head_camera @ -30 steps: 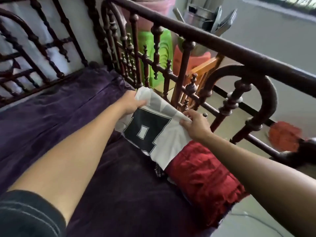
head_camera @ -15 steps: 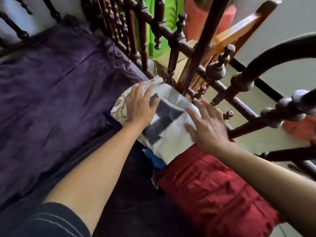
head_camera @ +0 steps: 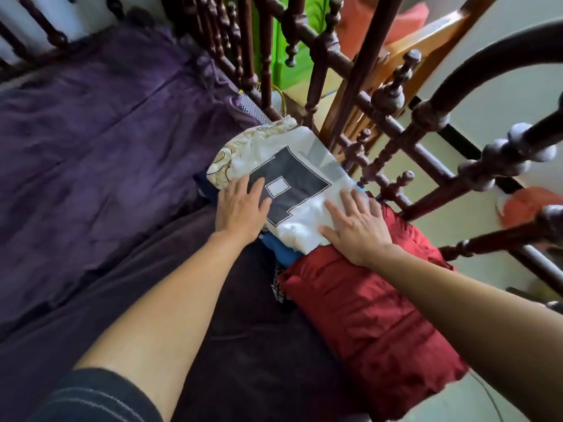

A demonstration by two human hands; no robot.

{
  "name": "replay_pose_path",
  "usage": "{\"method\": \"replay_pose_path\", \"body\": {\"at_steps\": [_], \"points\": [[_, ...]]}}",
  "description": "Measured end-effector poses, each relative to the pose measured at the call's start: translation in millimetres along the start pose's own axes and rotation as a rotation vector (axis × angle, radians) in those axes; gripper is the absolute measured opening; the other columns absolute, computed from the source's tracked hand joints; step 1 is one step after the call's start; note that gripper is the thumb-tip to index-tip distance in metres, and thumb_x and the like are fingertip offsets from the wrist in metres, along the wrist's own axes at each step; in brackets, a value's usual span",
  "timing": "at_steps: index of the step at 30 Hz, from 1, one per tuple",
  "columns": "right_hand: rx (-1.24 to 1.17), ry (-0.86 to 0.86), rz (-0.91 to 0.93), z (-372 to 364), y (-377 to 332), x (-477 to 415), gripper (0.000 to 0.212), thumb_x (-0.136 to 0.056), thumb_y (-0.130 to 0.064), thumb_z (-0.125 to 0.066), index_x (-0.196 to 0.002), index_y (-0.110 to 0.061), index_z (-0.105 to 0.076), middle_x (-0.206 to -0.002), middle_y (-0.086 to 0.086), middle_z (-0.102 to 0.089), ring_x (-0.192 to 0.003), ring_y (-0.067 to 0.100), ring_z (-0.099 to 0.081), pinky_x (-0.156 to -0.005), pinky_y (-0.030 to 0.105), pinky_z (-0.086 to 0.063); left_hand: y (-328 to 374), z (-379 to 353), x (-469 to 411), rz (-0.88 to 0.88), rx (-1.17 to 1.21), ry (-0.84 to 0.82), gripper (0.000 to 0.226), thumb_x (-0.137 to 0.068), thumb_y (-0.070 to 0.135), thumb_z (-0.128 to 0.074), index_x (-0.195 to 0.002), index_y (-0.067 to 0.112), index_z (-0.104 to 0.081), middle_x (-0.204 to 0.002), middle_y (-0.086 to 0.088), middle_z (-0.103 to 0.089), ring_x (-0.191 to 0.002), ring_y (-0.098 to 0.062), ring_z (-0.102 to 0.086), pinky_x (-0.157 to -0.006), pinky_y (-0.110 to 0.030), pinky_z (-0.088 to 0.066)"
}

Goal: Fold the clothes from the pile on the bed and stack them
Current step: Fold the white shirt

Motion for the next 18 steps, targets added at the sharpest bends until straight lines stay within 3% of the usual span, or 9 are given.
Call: {"method": "replay_pose_path", "body": {"at_steps": [3, 6, 11, 18], "points": [[-0.02, 0.066, 0.028, 14.5, -24.1, 40.9, 0.045, -0.096, -0.046, -0.037, -0.134, -0.023, -0.043, -0.149, 0.01, -0.031, -0.139, 0.029, -0.024, -0.108, 0.046, -0.023, -12.7, 10.6, 76.5, 0.086, 0.055, -0.123, 0.034, -0.096, 0.035, -0.044, -0.124, 0.02, -0.054, -0.122, -0.008, -0.057, -0.11, -0.03, -0.054, -0.088, -0.04, -0.042], [-0.038, 0.069, 0.11, 22.1, -61.1, 92.7, 0.037, -0.093, -0.04, -0.043, -0.123, -0.021, -0.054, -0.132, 0.005, -0.049, -0.122, 0.027, -0.044, -0.097, 0.041, -0.034, -31.9, 17.2, 164.8, 0.19, 0.124, -0.201, 0.028, -0.095, 0.035, -0.046, -0.116, 0.022, -0.06, -0.115, -0.002, -0.063, -0.102, -0.027, -0.06, -0.076, -0.035, -0.045], [-0.097, 0.059, 0.269, 10.8, -141.7, 183.5, 0.031, -0.093, -0.037, -0.045, -0.114, -0.018, -0.058, -0.112, 0.005, -0.059, -0.106, 0.028, -0.057, -0.081, 0.038, -0.046, -68.6, 29.4, 317.8, 0.331, 0.143, -0.183, 0.025, -0.093, 0.035, -0.048, -0.113, 0.027, -0.061, -0.105, -0.001, -0.067, -0.097, -0.026, -0.061, -0.072, -0.032, -0.045], [-0.068, -0.099, 0.431, -13.1, -272.2, 302.4, 0.03, -0.09, -0.04, -0.048, -0.107, -0.018, -0.058, -0.115, 0.007, -0.063, -0.105, 0.031, -0.061, -0.079, 0.036, -0.047, -137.1, 60.8, 530.4, 0.498, 0.121, -0.157, 0.025, -0.093, 0.035, -0.049, -0.112, 0.025, -0.062, -0.106, -0.001, -0.067, -0.098, -0.026, -0.061, -0.071, -0.032, -0.046]]}}
Point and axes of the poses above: each hand's wrist, its own x-axis away from the middle knuckle, its own z-axis out of the back of the hand, y = z × x, the point moved 1 cm from there along -x, towards the middle knuckle
